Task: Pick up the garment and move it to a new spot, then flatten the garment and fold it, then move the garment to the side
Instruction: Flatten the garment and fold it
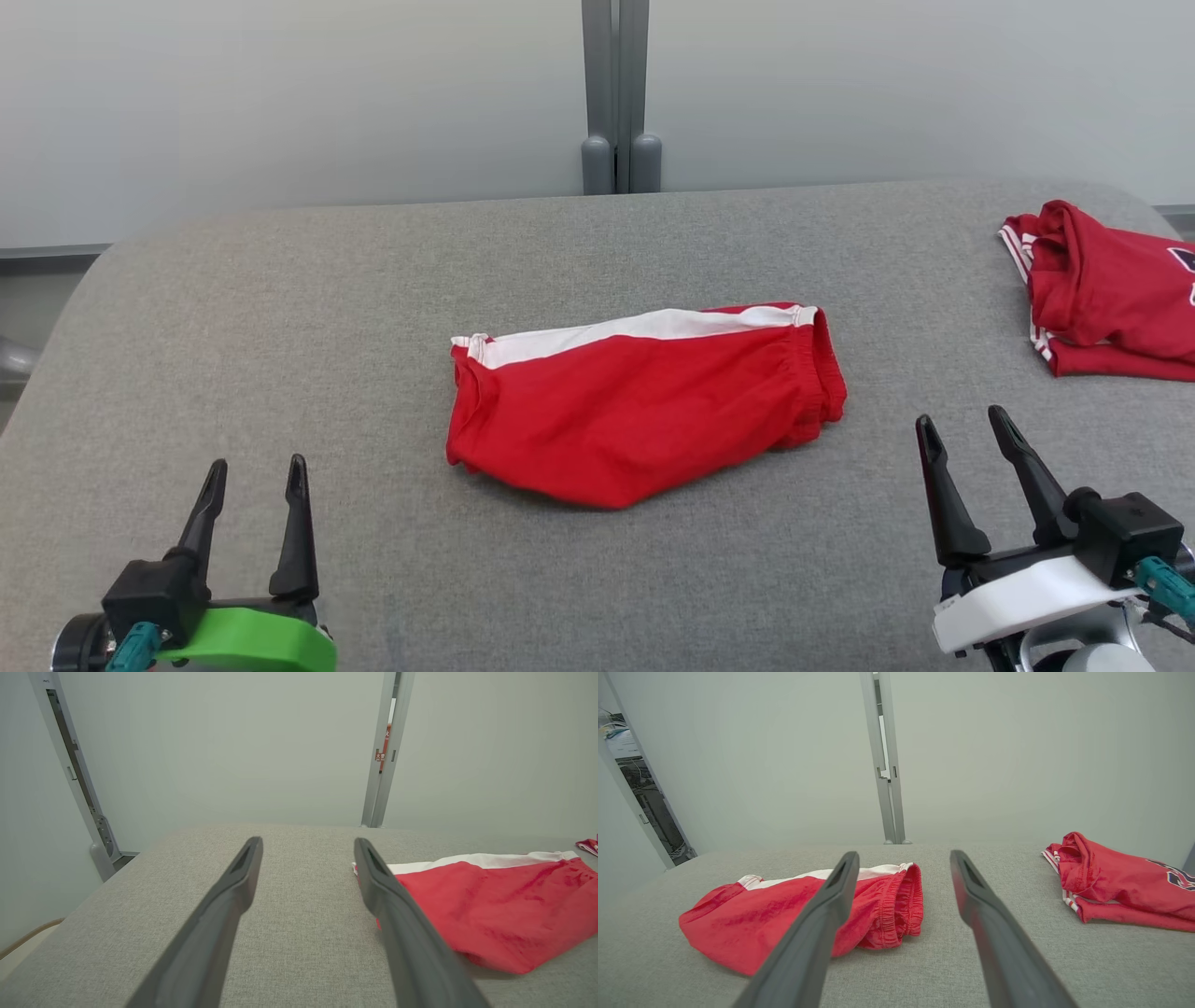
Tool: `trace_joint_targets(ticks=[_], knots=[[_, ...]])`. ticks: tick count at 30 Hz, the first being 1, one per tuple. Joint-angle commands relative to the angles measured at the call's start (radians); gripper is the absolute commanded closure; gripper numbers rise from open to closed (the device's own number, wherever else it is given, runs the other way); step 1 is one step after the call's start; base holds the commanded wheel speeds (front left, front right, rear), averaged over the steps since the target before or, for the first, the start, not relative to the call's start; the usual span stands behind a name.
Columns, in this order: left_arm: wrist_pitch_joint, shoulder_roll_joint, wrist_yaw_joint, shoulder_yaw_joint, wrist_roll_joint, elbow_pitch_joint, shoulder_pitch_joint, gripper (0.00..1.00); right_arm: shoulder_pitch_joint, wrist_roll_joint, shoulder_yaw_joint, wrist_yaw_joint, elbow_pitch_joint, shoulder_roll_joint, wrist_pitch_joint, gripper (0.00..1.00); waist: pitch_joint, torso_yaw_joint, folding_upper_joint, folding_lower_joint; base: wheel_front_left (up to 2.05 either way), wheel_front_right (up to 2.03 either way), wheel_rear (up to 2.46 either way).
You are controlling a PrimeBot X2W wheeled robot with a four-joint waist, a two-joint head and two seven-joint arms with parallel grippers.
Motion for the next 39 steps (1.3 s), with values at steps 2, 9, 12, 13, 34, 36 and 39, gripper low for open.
trace_joint_targets(ticks=[2, 9, 12, 13, 34, 36, 39], knots=[[-0.003, 0.002, 0.001, -0.006, 0.027, 0.009, 0.02, 0.0, 0.022, -0.031, 0.001, -0.001, -0.013, 0.004, 0.004, 0.0, -0.005, -0.001, 0.0, 0.0, 0.0, 0.0, 0.0], [-0.003, -0.014, 0.004, 0.0, 0.036, 0.006, 0.016, 0.0, 0.036, -0.063, -0.011, -0.001, -0.04, 0.025, 0.015, 0.0, -0.012, 0.001, 0.0, 0.0, 0.0, 0.0, 0.0], [-0.001, -0.011, 0.001, 0.005, 0.024, 0.003, 0.006, 0.0, 0.036, -0.053, -0.023, -0.001, -0.044, 0.035, 0.023, 0.0, -0.014, 0.003, 0.0, 0.0, 0.0, 0.0, 0.0], [0.001, -0.008, 0.002, 0.008, 0.022, 0.002, 0.002, 0.0, 0.037, -0.049, -0.026, -0.001, -0.046, 0.038, 0.024, 0.0, -0.014, 0.004, 0.0, 0.0, 0.0, 0.0, 0.0], [0.095, 0.04, 0.023, 0.003, 0.016, -0.051, -0.027, 0.0, 0.014, -0.069, -0.062, -0.001, -0.052, 0.05, 0.091, 0.0, -0.011, 0.01, 0.0, 0.0, 0.0, 0.0, 0.0], [0.1, 0.042, 0.028, 0.004, 0.014, -0.057, -0.026, 0.0, 0.013, -0.071, -0.06, -0.001, -0.053, 0.051, 0.094, 0.0, -0.011, 0.01, 0.0, 0.0, 0.0, 0.0, 0.0], [0.107, 0.045, 0.035, 0.007, 0.011, -0.067, -0.019, 0.0, 0.016, -0.069, -0.06, -0.001, -0.053, 0.051, 0.098, 0.0, -0.009, 0.009, 0.0, 0.0, 0.0, 0.0, 0.0]])
